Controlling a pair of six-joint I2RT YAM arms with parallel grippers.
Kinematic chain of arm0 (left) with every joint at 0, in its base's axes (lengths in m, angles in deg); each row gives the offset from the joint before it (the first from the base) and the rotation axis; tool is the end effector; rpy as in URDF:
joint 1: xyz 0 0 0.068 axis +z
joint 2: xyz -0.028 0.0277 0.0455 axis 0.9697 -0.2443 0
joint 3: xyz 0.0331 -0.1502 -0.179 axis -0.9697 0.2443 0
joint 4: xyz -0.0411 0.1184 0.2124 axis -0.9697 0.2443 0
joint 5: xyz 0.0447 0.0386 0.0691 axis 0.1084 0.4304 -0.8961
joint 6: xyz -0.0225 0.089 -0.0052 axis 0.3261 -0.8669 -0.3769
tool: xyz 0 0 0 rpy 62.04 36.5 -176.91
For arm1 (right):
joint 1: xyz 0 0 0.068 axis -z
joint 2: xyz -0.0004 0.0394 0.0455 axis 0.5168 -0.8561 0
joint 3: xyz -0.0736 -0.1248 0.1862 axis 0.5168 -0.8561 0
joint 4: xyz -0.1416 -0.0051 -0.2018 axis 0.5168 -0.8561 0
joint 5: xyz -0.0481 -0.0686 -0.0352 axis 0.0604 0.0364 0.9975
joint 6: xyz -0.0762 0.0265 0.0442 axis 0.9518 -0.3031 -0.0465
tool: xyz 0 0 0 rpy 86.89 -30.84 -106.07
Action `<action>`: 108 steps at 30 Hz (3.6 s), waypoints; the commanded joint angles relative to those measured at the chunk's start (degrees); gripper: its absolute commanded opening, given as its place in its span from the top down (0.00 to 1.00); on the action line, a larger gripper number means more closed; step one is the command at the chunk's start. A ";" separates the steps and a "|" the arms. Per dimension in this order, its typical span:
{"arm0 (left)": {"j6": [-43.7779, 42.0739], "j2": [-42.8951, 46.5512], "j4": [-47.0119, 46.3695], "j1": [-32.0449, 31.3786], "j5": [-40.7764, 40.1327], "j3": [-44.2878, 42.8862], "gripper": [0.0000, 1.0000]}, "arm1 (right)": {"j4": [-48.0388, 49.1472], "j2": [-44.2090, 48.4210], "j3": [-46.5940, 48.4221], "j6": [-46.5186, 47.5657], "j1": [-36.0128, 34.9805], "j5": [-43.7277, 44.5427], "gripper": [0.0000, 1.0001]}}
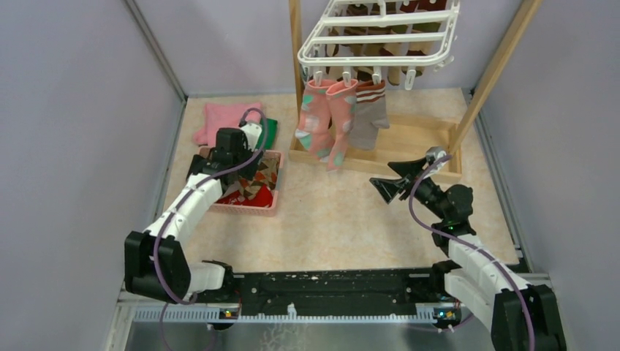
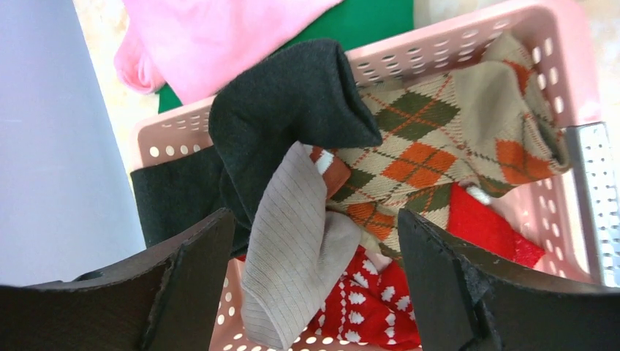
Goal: Clip the socks to the hanger
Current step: Pick up the sock from the bin.
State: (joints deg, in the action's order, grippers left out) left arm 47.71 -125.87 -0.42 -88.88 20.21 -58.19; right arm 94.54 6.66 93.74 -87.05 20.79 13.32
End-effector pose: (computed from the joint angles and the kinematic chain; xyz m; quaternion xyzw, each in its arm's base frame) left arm 0.3046 -0.0534 0.2122 0.1935 0.8850 0.1067 0.4098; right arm 0.2190 0.0886 0.2250 -0.1556 0.6314 0.4067 0.6416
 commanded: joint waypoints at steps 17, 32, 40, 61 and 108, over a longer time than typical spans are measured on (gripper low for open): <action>1.44 -10.33 -2.52 6.09 -0.95 0.38 0.81 | 4.79 -3.90 -0.63 2.50 -4.06 3.93 0.01; -0.26 8.26 1.24 6.16 10.03 0.10 0.97 | 1.43 -2.85 0.76 3.87 -4.26 3.41 0.01; 5.13 22.26 2.79 6.16 33.51 1.78 0.96 | 4.21 -3.23 1.24 2.69 -4.41 -1.32 0.01; 43.42 18.90 -60.26 -13.63 69.64 21.76 0.97 | 10.82 -2.13 2.53 7.83 -13.02 -11.50 0.02; 62.98 -0.26 -85.66 -20.91 70.17 23.41 0.95 | 12.81 -2.33 5.92 15.76 -20.65 -8.28 1.00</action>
State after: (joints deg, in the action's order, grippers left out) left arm 112.73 -126.26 -84.24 -109.62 89.32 -34.98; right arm 105.18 3.43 96.84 -72.20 1.03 6.04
